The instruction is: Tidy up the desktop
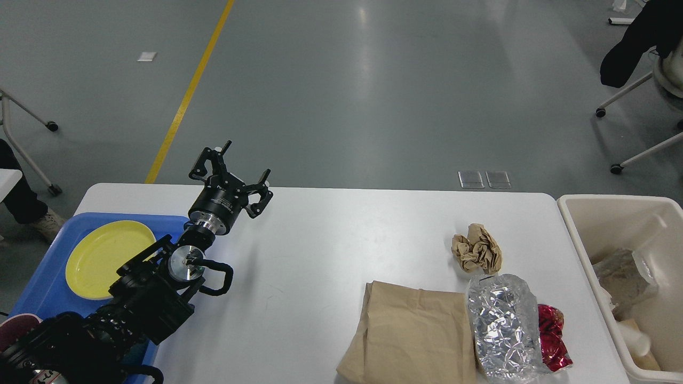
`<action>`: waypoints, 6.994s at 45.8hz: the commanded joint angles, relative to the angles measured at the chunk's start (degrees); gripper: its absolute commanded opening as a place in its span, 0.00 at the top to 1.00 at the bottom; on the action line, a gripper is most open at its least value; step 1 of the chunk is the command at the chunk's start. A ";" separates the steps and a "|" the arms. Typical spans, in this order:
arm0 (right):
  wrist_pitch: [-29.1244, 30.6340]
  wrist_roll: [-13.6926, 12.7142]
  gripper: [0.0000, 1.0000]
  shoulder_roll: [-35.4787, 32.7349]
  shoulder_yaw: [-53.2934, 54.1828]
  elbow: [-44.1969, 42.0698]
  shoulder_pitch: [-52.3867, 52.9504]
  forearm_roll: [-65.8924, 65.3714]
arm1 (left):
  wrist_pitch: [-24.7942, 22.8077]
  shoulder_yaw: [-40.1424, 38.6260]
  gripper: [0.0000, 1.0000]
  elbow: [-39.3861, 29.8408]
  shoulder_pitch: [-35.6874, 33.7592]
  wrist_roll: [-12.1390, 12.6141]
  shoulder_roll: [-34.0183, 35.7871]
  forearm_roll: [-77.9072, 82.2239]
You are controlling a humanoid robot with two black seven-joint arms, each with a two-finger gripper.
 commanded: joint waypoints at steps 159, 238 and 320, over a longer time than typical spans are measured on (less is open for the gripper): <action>15.75 -0.37 0.07 38.37 -9.65 1.60 6.88 -8.44 | 0.00 -0.01 0.02 0.00 0.00 0.00 0.00 0.01; 39.83 -0.46 1.00 13.42 -21.16 16.28 50.83 -8.62 | 0.00 -0.01 0.02 0.00 0.00 0.00 0.00 0.01; -2.63 0.15 0.23 1.19 7.48 2.39 -6.57 -3.43 | 0.00 -0.01 0.02 0.00 0.00 0.00 0.00 0.01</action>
